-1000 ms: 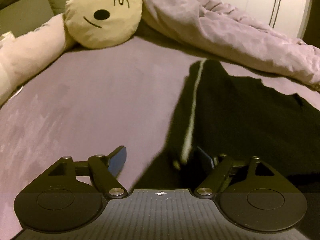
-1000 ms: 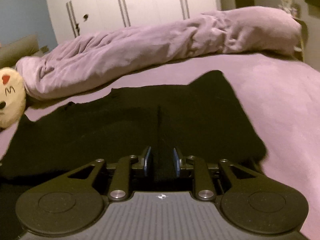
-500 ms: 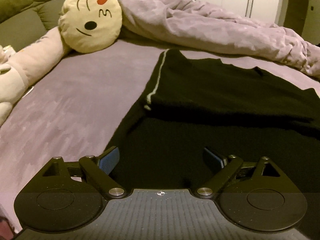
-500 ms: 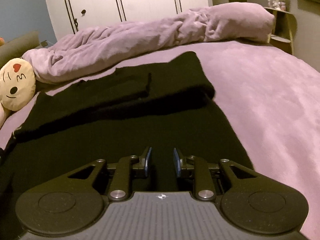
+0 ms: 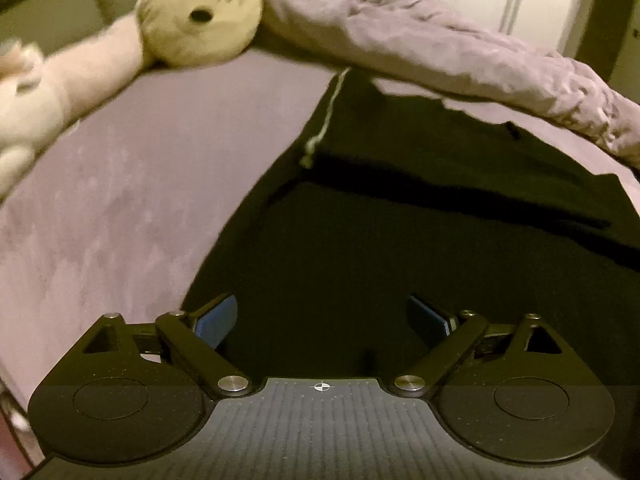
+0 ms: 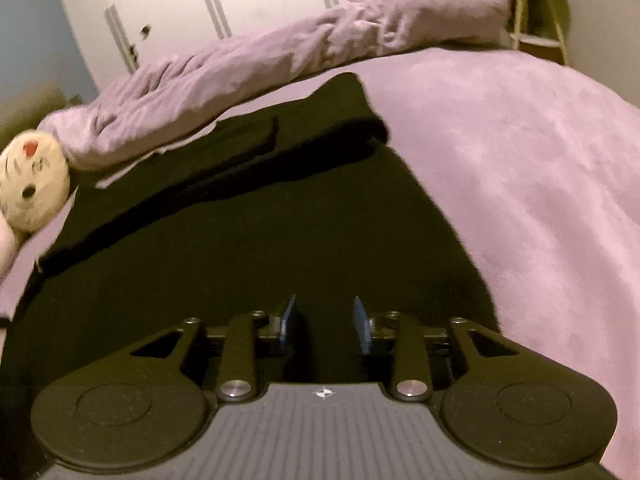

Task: Fold small clothes

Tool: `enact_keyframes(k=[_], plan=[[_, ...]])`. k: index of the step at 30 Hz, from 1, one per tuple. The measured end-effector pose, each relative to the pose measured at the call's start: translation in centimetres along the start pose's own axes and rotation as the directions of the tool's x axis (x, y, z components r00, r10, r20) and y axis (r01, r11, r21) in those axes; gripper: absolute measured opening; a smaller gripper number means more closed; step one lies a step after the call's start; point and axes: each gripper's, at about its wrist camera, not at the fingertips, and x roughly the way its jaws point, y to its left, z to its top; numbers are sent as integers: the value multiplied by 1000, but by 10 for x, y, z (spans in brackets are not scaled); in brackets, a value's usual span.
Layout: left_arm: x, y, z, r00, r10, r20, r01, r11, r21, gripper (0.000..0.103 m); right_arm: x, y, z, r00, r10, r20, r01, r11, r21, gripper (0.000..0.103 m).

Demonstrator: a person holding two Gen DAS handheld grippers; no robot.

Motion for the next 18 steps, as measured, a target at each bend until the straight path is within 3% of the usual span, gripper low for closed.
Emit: enact_keyframes(k=[5,10,13,18], plan=[[20,13,-17,999,10,-51,-14,997,-75,96,2,-20,4,999,45,9,-46,992,114,32],[30,2,-6,1000,-27,1,27,992,-124,96,17,-23,5,997,64,39,-69,988,141,36],[46,-15,13,996,-92,6,91,983,-158,96,26,-20,0,994,64,93,-76,989,130,45],[85,-62,44,986,-168,-5,164,968,-190,95,34,-1,-17,981,55,188,-55,998,-5,73]])
